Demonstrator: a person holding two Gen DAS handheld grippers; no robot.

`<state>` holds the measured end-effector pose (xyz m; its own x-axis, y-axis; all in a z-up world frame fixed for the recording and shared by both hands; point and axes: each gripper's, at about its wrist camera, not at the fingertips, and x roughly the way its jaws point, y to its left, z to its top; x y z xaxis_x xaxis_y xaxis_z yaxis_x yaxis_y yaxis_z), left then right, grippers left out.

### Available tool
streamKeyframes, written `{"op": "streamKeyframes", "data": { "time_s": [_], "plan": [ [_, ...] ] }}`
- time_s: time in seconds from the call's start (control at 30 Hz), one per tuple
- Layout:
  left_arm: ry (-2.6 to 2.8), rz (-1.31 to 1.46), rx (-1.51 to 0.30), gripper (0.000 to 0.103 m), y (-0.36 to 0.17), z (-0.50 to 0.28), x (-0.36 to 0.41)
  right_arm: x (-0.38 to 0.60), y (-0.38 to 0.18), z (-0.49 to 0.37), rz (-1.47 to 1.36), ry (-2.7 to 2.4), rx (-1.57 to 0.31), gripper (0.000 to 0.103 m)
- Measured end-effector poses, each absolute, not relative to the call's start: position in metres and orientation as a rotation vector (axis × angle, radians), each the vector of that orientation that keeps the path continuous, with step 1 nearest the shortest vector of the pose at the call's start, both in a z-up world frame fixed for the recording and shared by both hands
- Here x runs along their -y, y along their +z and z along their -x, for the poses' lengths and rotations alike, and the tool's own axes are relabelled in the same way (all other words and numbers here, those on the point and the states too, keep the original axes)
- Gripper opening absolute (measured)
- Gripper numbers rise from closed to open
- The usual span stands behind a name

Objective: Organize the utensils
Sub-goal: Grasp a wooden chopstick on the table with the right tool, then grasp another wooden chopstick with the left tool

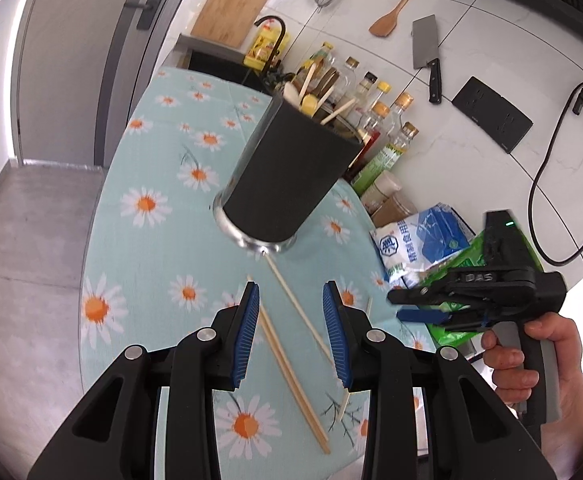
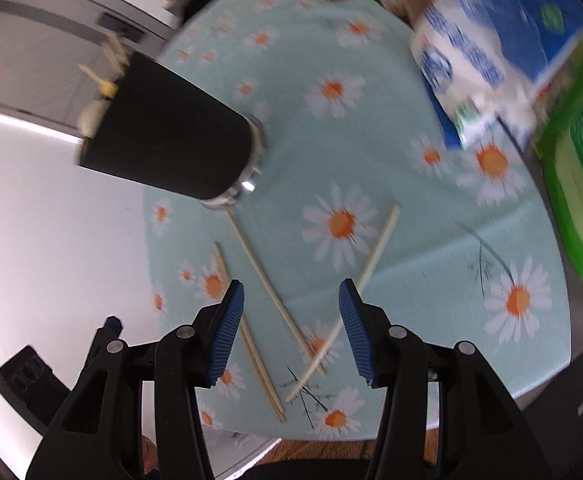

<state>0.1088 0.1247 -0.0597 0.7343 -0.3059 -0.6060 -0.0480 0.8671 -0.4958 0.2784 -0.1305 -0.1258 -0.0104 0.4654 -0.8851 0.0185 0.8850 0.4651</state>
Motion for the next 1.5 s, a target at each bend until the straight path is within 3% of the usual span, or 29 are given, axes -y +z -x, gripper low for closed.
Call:
{"op": "streamKeyframes", "data": {
  "time_s": [0.07,0.23,0.5,0.97,1.03,1.5],
  "plan": [
    [-0.153,0.523,-0.753,0.032,-0.066,-0.106,-0.125,0.131,-0.142,-0.276,-0.411,0.347,-1.624,0.042],
    [-0.163,0.556,-0.769,0.032,-0.077,-0.096,-0.127,0.129,-0.162,-0.271,-0.385,0.270,-1.687,0.036],
    [-0.201,0.597,-0.806,0.032,-0.095,-0.082,-0.121,0.125,-0.174,-0.280,-0.392,0.157,-1.682,0.019],
    [-0.276,0.620,-0.907,0.032,-0.123,-0.079,-0.112,0.081,-0.175,-0.281,-0.201,0.045,-1.653,0.010],
    [-0.277,0.612,-0.914,0.032,-0.123,-0.081,-0.113,0.072,-0.177,-0.275,-0.211,0.035,-1.651,0.006],
    [-0.245,0.611,-0.963,0.032,-0.126,-0.093,-0.127,0.091,-0.172,-0.271,-0.380,0.127,-1.664,0.005]
  ]
}}
